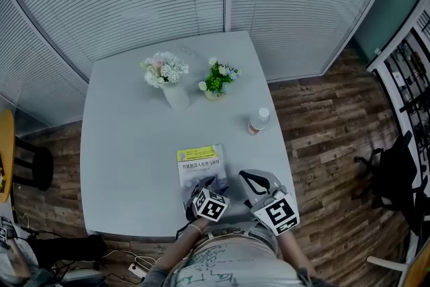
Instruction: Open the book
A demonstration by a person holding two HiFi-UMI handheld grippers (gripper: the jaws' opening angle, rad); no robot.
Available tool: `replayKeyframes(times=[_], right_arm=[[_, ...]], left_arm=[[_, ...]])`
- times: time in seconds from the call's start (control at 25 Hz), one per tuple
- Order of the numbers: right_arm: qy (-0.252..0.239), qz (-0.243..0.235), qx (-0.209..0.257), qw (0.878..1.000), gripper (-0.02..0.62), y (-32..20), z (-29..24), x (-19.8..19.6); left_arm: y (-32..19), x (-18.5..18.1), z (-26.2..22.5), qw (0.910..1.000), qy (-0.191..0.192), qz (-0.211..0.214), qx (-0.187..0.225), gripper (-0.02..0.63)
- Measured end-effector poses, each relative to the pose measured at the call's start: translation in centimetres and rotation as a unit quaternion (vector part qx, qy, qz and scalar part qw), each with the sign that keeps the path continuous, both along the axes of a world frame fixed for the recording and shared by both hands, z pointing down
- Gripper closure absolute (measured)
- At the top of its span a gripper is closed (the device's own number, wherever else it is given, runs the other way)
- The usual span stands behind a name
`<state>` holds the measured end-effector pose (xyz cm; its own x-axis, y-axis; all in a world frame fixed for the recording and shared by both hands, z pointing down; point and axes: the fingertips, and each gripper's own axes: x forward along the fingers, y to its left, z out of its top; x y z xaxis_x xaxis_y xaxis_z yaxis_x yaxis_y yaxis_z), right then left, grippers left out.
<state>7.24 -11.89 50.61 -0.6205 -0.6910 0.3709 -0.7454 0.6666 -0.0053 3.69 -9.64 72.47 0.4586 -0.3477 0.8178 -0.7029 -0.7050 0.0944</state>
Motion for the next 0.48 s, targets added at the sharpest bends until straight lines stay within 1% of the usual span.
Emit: replayKeyframes(times=[0.16,0.32,0.44,0.48], right_arm=[[0.002,-0.002,0.002,1.000,0.593,-0.03,0.12,0.20],[-0.007,0.005,0.009,1.000,0.594,-0.13,-0.28,0.44],[-0.005,0.002,0.002,1.000,0.592,0.21,-0.54,0.34],[-0.004,0.002,0.003,1.000,0.594,0.26,-0.58,0.38]], left_arm=[[0.00,0.13,0.74,0.9998,0.011,-0.006,-0.018,0.353],[0.01,0.17,0.96,0.9991,0.023,-0.008,-0.035,0.356],[0.26,0.19,0.73,0.9983,0.031,-0.009,-0.049,0.369],[0.36,0.20,0.58,0.9976,0.037,-0.013,-0.056,0.383]])
